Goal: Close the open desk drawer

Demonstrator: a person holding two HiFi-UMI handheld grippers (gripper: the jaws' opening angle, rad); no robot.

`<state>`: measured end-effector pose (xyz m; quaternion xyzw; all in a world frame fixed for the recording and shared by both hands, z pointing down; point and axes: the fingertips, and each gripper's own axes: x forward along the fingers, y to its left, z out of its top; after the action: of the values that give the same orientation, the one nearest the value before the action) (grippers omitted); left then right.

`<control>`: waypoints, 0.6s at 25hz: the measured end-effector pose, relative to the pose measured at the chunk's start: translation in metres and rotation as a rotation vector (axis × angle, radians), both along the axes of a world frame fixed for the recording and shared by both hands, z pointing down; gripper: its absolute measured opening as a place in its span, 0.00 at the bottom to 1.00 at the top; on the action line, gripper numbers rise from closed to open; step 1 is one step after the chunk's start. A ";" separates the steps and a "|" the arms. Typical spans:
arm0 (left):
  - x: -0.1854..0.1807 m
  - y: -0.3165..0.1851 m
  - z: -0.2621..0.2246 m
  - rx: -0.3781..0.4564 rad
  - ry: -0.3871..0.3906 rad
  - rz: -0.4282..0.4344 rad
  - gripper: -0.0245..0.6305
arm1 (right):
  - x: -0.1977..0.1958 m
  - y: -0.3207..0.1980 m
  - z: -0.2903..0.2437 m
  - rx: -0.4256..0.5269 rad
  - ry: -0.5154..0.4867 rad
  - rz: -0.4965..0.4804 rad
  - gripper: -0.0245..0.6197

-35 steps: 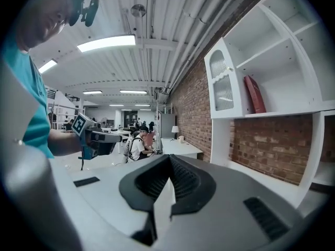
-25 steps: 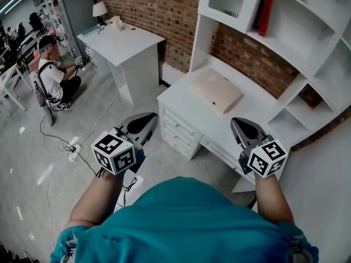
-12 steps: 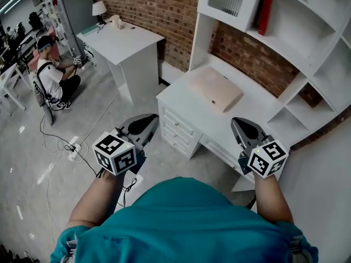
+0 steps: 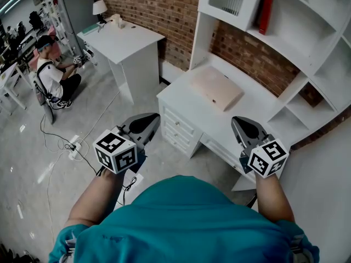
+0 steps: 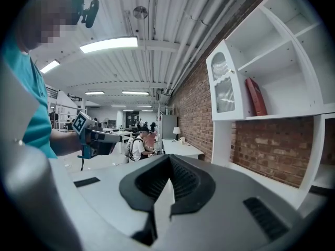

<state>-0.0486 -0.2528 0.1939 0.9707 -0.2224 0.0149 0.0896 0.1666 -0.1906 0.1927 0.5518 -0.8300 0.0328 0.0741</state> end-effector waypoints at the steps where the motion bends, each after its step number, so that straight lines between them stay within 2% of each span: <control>1: 0.000 0.000 0.000 0.000 -0.001 0.000 0.06 | 0.000 0.000 0.000 0.000 0.000 0.000 0.07; 15: 0.004 0.002 -0.002 0.004 -0.003 0.007 0.06 | 0.002 0.001 -0.001 -0.001 0.002 -0.008 0.07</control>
<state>-0.0445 -0.2510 0.1914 0.9716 -0.2193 0.0161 0.0874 0.1690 -0.1896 0.1920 0.5485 -0.8322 0.0325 0.0752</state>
